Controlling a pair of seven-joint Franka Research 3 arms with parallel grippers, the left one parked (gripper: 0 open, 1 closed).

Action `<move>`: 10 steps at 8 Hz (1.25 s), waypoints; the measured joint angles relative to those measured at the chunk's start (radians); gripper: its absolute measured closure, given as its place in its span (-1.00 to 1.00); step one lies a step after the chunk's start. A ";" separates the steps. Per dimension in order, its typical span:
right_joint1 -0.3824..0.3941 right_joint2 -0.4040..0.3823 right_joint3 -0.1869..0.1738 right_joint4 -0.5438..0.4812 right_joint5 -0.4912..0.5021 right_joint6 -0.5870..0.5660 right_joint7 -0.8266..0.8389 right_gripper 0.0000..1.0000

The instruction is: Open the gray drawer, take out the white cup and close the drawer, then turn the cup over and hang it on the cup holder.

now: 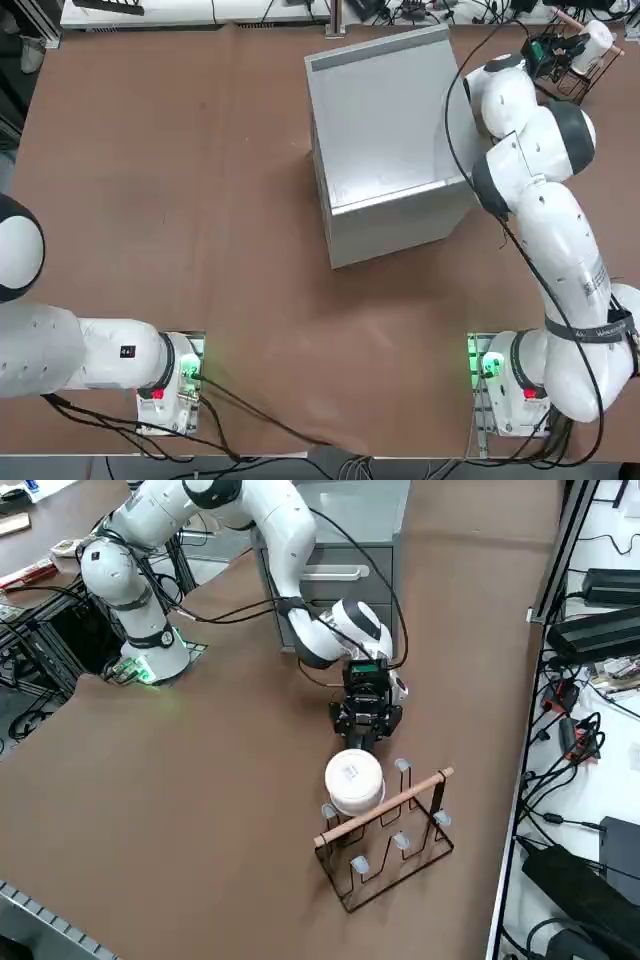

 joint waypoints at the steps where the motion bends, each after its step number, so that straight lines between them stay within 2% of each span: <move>1: -0.003 -0.001 0.007 0.000 -0.001 0.000 0.000 0.57; 3: -0.009 -0.002 0.021 0.001 -0.003 -0.001 0.000 0.37; 6: -0.009 -0.002 0.020 0.017 -0.006 -0.002 -0.003 -0.80; 7: -0.007 -0.003 0.017 0.029 -0.006 -0.004 -0.009 -0.98; 10: -0.009 -0.040 -0.010 0.084 0.026 -0.006 -0.085 -1.00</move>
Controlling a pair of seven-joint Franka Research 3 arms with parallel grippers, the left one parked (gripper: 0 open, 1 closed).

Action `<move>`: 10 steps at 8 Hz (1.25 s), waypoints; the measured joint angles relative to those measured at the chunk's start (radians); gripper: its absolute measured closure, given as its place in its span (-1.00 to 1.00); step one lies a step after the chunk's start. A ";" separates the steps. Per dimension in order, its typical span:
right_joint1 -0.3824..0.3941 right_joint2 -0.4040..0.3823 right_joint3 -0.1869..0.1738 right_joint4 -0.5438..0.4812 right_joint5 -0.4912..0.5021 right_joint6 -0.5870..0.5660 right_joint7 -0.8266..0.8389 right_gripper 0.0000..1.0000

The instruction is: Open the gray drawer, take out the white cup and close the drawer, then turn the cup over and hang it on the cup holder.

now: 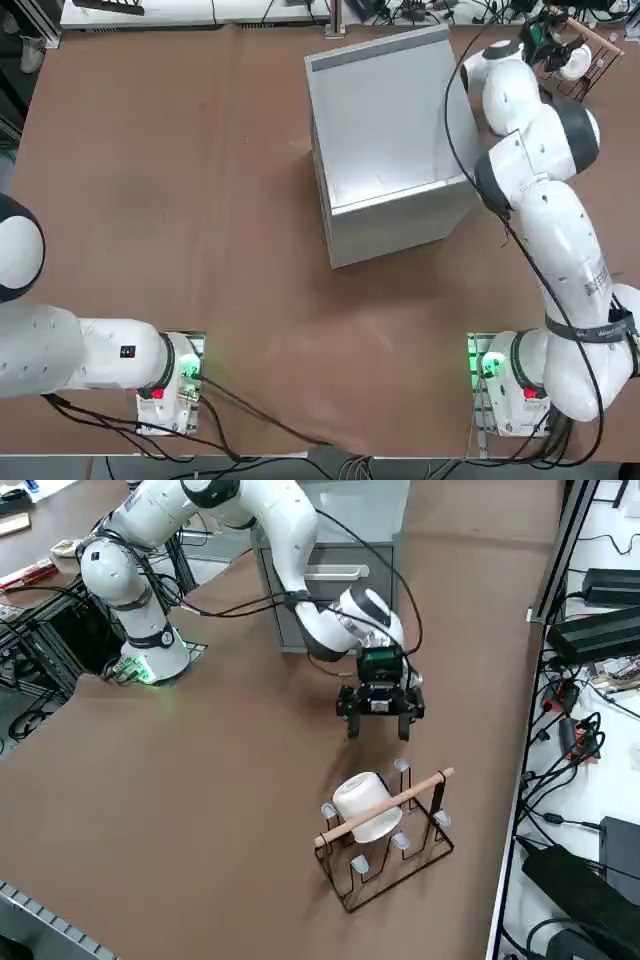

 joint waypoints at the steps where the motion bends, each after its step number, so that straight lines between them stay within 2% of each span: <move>1: 0.000 -0.049 -0.004 0.009 0.049 0.000 -0.060 -1.00; 4: 0.004 -0.220 -0.006 0.017 0.232 -0.001 -0.251 -1.00; 7: -0.004 -0.360 -0.008 0.014 0.394 -0.013 -0.324 -1.00; 10: -0.013 -0.482 -0.010 0.013 0.592 -0.089 -0.353 -1.00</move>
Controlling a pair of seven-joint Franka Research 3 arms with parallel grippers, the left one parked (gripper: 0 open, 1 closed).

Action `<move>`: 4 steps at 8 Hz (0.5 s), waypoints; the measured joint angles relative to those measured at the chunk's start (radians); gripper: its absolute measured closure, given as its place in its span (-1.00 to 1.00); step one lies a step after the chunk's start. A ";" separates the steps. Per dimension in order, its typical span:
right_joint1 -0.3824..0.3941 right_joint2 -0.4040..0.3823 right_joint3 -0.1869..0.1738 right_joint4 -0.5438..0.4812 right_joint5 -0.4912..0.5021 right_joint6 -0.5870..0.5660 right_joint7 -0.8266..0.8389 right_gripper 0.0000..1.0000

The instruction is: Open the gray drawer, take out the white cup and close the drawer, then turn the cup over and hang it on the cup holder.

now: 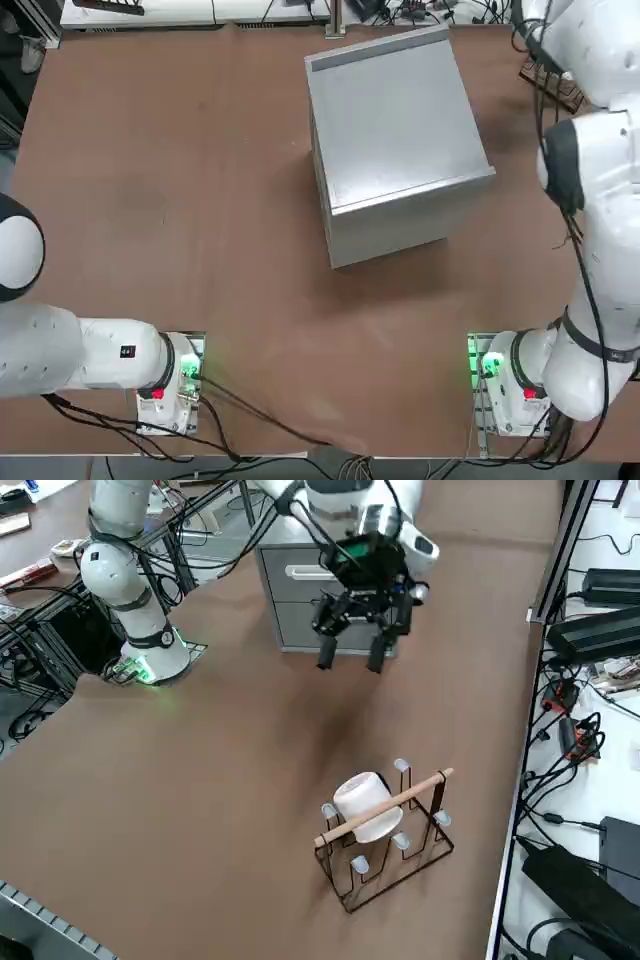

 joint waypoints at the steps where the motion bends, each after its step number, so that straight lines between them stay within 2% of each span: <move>1: -0.009 -0.044 -0.001 0.000 0.075 -0.032 -0.004 -1.00; 4: -0.041 -0.183 -0.006 -0.001 0.311 -0.157 -0.012 -1.00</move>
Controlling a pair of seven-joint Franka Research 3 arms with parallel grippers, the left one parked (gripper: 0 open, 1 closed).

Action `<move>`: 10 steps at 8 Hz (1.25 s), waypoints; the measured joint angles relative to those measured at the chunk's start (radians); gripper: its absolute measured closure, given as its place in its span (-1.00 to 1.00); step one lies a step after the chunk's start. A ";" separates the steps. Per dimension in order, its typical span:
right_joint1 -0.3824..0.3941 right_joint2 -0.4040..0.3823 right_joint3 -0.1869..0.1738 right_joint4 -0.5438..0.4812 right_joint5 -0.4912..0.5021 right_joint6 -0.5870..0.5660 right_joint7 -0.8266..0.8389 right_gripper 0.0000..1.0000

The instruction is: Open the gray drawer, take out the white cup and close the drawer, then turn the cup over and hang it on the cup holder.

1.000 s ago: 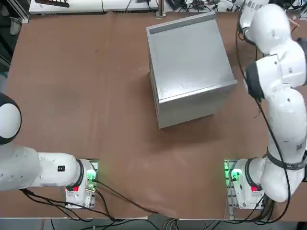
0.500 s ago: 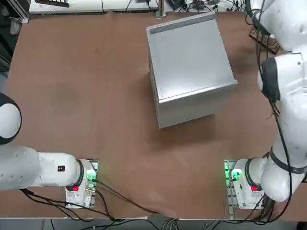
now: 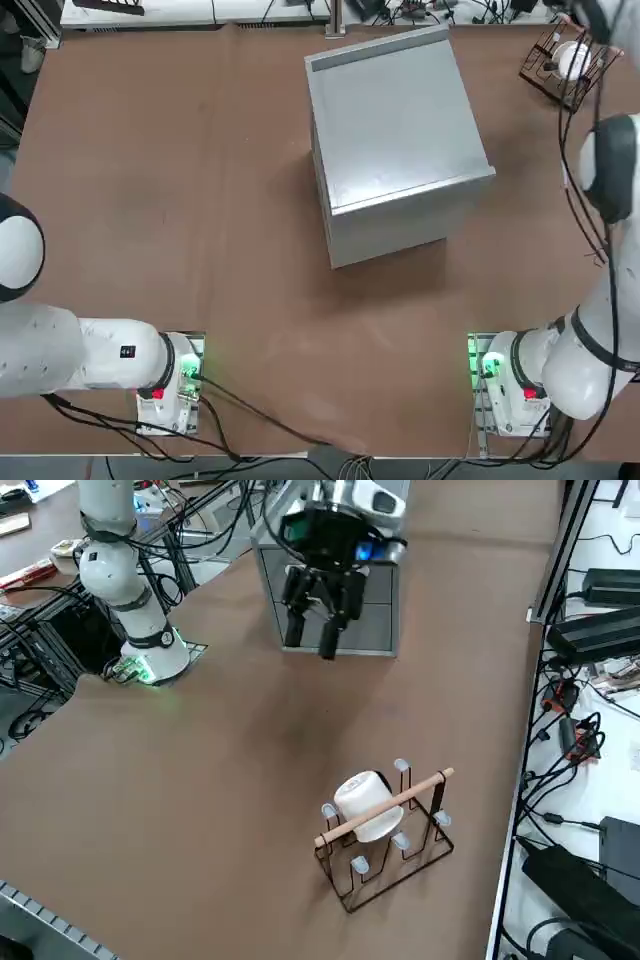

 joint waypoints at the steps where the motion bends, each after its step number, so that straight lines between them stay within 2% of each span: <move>1: -0.008 -0.039 -0.007 0.000 0.081 -0.032 0.003 -1.00; 3: -0.011 -0.091 -0.059 0.002 0.271 -0.095 0.040 -1.00; 5: -0.011 -0.117 -0.107 0.041 0.425 -0.196 0.156 -1.00; 7: -0.010 -0.136 -0.099 0.103 0.475 -0.277 0.317 -1.00; 8: -0.024 -0.160 -0.058 0.118 0.479 -0.289 0.420 -1.00; 9: -0.074 -0.198 0.039 0.120 0.479 -0.297 0.536 -1.00; 10: -0.150 -0.236 0.162 0.120 0.477 -0.315 0.646 -1.00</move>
